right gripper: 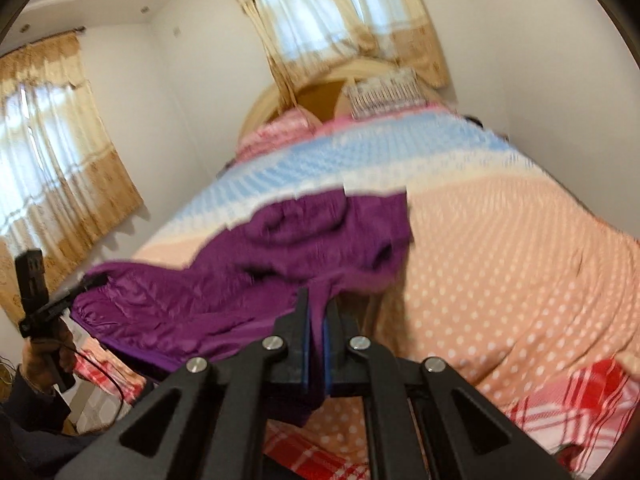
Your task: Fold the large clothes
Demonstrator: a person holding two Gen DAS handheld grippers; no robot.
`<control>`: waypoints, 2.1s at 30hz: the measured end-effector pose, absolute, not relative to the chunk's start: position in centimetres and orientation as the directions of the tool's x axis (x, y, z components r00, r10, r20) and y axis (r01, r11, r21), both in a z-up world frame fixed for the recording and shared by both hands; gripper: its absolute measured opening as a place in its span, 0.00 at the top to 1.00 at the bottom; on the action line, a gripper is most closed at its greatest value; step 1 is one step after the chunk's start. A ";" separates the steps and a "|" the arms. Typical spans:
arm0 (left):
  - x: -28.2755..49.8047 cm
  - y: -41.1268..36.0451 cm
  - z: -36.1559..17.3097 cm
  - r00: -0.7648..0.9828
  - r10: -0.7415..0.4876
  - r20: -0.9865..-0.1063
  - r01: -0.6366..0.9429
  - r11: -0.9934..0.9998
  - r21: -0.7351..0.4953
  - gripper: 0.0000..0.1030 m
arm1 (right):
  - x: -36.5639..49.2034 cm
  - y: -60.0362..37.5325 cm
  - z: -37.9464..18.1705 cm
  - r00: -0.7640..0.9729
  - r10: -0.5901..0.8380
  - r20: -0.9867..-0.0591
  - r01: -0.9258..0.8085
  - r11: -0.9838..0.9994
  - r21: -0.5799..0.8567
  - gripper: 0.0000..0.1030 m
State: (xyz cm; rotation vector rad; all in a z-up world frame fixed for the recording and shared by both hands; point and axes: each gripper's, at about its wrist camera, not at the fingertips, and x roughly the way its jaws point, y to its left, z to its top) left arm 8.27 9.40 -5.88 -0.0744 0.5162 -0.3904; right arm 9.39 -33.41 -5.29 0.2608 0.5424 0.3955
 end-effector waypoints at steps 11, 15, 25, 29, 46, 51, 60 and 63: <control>25.1 11.1 -8.6 0.812 -0.300 -0.501 0.264 0.954 -0.143 0.95 | 28.4 -32.0 -6.6 0.790 0.376 -0.485 -0.241 0.917 0.319 0.94; 29.7 11.2 -10.7 0.806 -0.277 -0.522 0.239 0.961 -0.141 0.92 | 32.5 -32.2 -8.6 0.782 0.342 -0.521 -0.195 0.928 0.317 0.94; 36.5 12.0 -13.9 0.794 -0.197 -0.575 0.077 0.971 -0.226 0.65 | 40.4 -31.4 -11.8 0.782 0.259 -0.568 -0.095 0.949 0.302 0.94; 36.9 12.7 -14.1 0.802 -0.168 -0.574 0.024 0.968 -0.250 0.55 | 42.4 -31.1 -13.1 0.765 0.263 -0.587 -0.093 0.948 0.303 0.93; 37.1 13.7 -12.7 0.856 -0.026 -0.516 -0.092 0.975 -0.201 0.08 | 45.1 -30.2 -15.0 0.752 0.259 -0.607 -0.067 0.945 0.321 0.45; 35.7 10.9 -11.8 0.883 0.032 -0.469 -0.096 0.989 -0.113 0.08 | 42.9 -29.2 -11.6 0.841 0.139 -0.523 -0.005 0.969 0.249 0.25; 36.8 3.6 -13.6 0.882 0.064 -0.467 0.011 0.988 0.155 0.07 | 40.6 -17.1 -12.8 0.682 0.245 -0.689 -0.293 0.955 0.049 0.26; 39.4 3.6 -16.3 0.845 0.165 -0.509 -0.039 0.968 0.248 0.07 | 43.1 -17.0 -15.0 0.662 0.170 -0.730 -0.225 0.974 0.022 0.31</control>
